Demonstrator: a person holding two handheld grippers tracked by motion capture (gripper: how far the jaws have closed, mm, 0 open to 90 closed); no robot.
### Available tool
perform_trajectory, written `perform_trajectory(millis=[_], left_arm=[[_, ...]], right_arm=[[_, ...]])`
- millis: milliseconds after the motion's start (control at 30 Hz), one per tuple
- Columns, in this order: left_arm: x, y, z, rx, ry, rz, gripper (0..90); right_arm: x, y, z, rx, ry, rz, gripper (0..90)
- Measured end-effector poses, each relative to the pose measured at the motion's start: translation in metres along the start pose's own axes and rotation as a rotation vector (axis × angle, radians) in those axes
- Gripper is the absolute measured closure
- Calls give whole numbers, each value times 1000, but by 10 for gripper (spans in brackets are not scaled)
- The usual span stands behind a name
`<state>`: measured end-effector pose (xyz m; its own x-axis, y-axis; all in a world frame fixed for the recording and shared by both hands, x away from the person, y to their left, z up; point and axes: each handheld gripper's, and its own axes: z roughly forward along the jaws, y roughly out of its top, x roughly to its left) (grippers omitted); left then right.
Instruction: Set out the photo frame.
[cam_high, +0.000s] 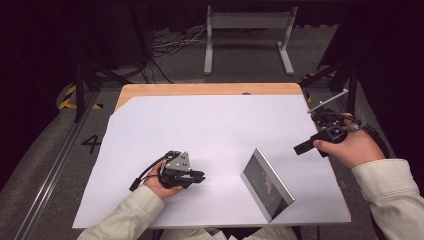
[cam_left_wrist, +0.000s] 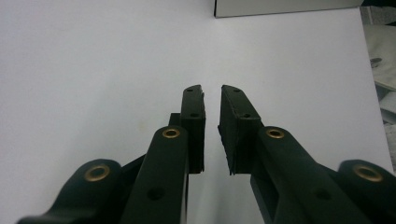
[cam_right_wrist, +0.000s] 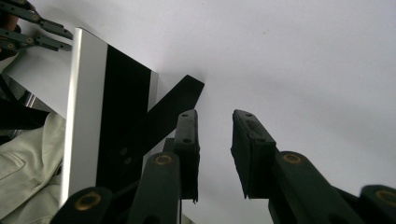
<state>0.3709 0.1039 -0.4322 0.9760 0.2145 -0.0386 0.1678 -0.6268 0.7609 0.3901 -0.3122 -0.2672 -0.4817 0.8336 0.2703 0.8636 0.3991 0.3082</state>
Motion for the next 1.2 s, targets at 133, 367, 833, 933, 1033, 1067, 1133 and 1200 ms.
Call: perform_trajectory(millis=[133, 367, 833, 933, 1033, 1067, 1133, 1200], left_arm=[[1, -1, -1, -5, 2, -13, 800], [3, -2, -1, -6, 2, -25, 799], [3, -2, 1, -2, -7, -33, 789], [3, -2, 1, -3, -10, -35, 787], [3, -2, 1, -2, -12, -35, 786], [3, -2, 1, 0, -13, -36, 786], [3, -2, 1, 0, -14, -36, 785], [3, -2, 1, 1, -14, -36, 785]], right_arm=[[9, 4, -1, 19, -6, -4, 710], [27, 6, -5, 36, -13, -30, 704], [59, 5, -5, 70, -29, -87, 688], [65, 4, -4, 86, -39, -98, 684], [68, 4, -3, 92, -41, -99, 680], [71, 3, -2, 98, -42, -105, 678], [74, 3, -1, 101, -41, -106, 675], [77, 2, 0, 104, -38, -113, 671]])
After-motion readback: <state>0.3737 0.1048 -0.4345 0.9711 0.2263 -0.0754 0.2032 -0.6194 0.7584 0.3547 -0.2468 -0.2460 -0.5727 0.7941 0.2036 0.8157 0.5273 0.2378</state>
